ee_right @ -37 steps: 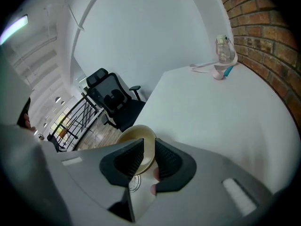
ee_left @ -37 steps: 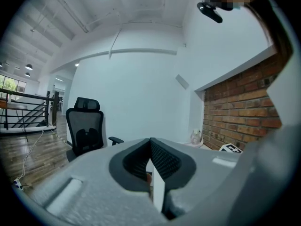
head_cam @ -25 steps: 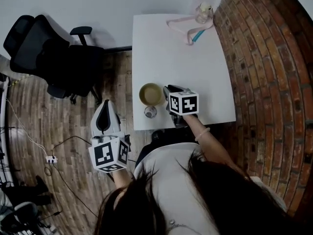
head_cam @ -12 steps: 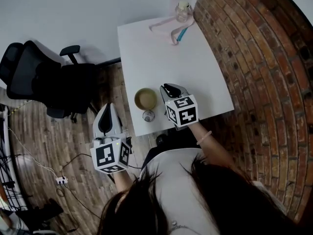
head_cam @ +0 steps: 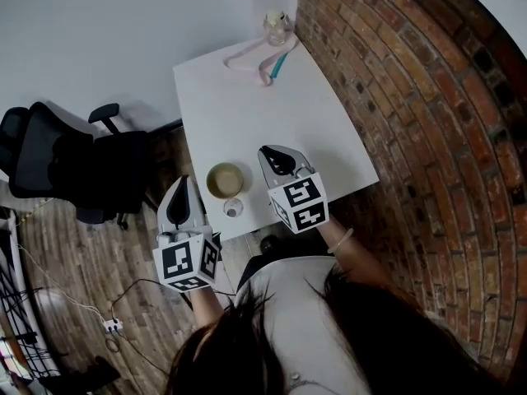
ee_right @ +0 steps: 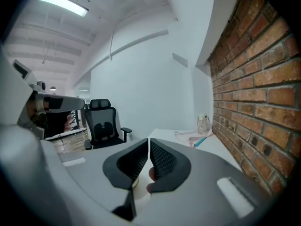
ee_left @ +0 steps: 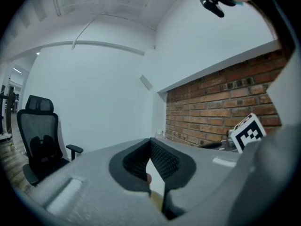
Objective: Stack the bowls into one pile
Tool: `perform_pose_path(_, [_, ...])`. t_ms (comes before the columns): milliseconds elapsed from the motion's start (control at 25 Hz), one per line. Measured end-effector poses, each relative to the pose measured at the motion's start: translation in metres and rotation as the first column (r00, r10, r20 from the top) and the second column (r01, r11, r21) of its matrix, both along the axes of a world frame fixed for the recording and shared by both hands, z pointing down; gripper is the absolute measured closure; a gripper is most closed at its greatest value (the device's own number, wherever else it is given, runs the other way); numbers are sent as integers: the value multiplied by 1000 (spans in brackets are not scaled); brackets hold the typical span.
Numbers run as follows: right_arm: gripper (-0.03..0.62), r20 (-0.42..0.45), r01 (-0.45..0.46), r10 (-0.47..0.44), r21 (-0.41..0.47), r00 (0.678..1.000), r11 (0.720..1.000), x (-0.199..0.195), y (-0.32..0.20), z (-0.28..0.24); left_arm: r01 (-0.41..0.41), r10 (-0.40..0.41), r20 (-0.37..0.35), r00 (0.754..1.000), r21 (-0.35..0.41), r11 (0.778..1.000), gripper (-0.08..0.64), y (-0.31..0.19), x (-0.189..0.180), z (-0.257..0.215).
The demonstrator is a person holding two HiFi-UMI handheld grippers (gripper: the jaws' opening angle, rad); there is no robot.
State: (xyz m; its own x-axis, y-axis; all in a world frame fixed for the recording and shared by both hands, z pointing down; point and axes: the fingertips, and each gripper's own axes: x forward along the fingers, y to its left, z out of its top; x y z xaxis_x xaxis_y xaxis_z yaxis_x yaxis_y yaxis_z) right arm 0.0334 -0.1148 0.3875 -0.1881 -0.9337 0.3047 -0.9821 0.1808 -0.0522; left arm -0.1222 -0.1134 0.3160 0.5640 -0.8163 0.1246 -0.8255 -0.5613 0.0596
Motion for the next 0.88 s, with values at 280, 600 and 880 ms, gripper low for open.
perform_pose_path(280, [588,-29,19,-16,80,999,997,30,32,-28,-25,25,14,1000,7,1000,560,28,53,-4])
perform_pose_path(600, [589,-40,31,-25,169,999,985,55,80,-57,-20,19,35,999,33,999,560,68,87,-5])
perform_pose_path(880, [589,-13,8,-5,234,1000,972,72,119,-76,22,-26,51,998,74,997,560,101,93,-15])
